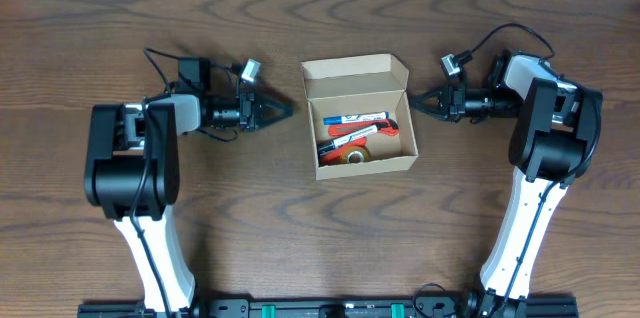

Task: Pack container

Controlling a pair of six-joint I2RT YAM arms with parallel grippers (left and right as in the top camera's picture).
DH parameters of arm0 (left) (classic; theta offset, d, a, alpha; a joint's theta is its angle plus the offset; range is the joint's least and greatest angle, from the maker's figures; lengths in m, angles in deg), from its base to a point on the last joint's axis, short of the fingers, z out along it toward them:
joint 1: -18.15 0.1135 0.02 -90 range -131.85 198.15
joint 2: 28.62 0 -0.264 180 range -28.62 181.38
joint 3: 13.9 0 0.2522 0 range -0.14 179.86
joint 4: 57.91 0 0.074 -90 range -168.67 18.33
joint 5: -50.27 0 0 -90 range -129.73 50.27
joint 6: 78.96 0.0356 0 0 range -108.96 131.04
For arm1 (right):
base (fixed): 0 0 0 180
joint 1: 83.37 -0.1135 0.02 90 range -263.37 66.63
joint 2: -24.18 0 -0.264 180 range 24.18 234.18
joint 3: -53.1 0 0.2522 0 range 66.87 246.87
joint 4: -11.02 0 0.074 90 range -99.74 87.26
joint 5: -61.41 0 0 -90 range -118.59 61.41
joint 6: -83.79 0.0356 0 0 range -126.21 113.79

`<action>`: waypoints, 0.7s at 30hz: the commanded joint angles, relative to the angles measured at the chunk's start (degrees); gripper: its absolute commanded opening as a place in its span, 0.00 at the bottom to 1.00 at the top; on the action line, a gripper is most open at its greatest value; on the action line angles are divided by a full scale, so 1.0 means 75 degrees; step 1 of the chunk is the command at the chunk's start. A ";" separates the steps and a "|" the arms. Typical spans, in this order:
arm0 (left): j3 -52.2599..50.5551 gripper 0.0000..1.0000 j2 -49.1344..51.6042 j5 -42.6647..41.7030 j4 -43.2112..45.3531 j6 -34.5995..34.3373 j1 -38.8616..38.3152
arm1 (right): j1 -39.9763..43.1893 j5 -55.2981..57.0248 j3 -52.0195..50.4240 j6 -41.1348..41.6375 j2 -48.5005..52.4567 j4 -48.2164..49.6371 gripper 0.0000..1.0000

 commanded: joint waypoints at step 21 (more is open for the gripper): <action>-0.0015 0.06 0.0219 0.0280 0.3121 -0.3267 -0.0294 | -0.0656 -0.0720 -0.0047 0.3748 0.0070 0.3459 0.01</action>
